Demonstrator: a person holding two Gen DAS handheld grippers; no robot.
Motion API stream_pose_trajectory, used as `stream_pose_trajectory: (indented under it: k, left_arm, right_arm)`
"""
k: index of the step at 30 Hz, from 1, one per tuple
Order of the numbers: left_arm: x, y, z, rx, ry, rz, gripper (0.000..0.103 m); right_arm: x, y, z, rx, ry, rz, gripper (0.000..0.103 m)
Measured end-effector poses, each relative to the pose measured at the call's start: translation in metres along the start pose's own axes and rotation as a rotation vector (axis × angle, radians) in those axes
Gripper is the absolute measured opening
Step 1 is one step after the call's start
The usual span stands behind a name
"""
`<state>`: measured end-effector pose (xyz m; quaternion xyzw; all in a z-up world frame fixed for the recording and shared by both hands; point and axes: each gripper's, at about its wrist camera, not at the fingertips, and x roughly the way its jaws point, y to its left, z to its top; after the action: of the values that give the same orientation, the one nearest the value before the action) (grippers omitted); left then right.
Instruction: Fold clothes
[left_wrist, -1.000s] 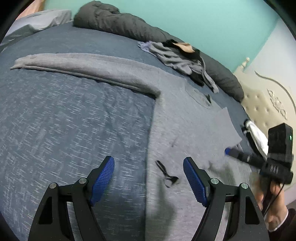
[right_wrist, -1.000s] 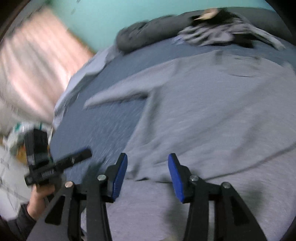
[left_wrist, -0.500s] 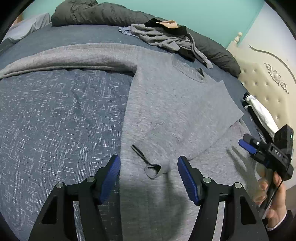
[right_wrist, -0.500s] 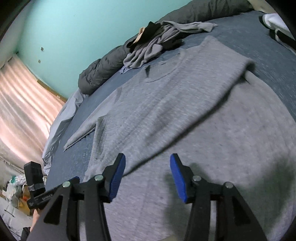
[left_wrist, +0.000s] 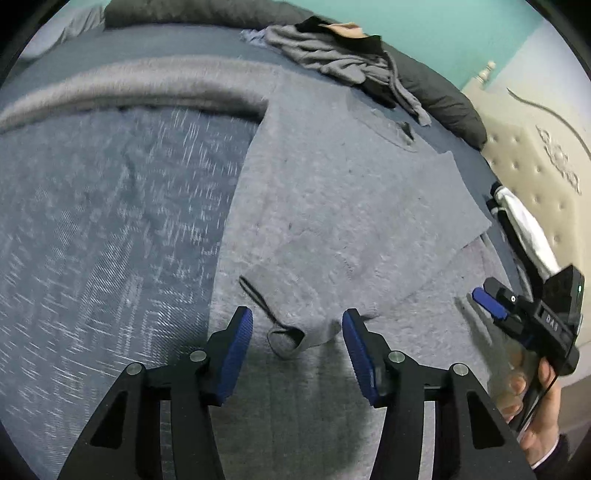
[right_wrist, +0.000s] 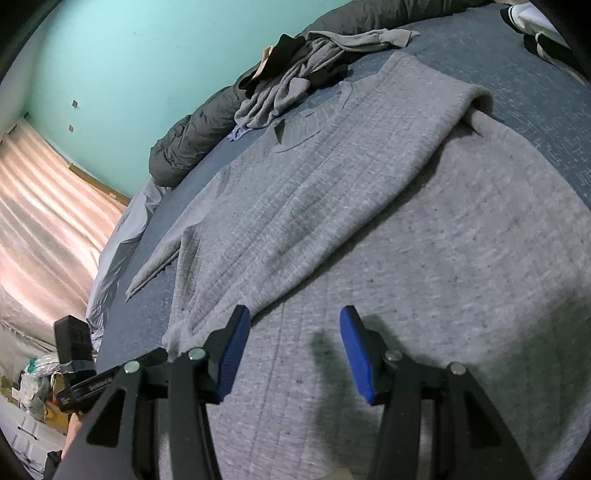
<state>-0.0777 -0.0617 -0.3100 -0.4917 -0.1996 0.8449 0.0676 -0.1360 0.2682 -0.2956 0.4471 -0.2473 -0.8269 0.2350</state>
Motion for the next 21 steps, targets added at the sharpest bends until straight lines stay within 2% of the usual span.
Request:
stream_pose_trajectory:
  k: [2,3,4,6,11,14,21]
  left_arm:
    - [0.002,0.006,0.0,-0.034,-0.001,-0.023,0.052]
    - [0.003,0.008,0.0,-0.046,0.002,-0.035,0.04]
    - [0.004,0.01,0.001,-0.055,0.007,-0.048,0.024]
    - [0.005,0.013,-0.001,-0.071,0.016,-0.073,0.011]
    - [-0.008,0.005,-0.001,-0.032,-0.005,-0.093,0.007]
    - [-0.019,0.009,-0.001,-0.047,-0.015,-0.108,0.007]
    - [-0.006,0.02,-0.01,-0.071,0.042,-0.039,0.007]
  right_arm:
    - [0.0,0.0,0.0,0.0,-0.002,0.001,0.051]
    - [-0.001,0.0,0.001,-0.001,-0.004,0.001,0.051]
    - [-0.001,0.0,0.001,-0.001,-0.005,0.002,0.051]
    - [0.0,0.001,0.001,-0.006,-0.004,0.003,0.051]
    - [0.002,0.002,-0.001,-0.013,0.002,0.0,0.051]
    - [0.003,0.001,-0.001,-0.012,0.004,0.0,0.051]
    - [0.004,-0.001,-0.001,-0.004,0.009,-0.008,0.051]
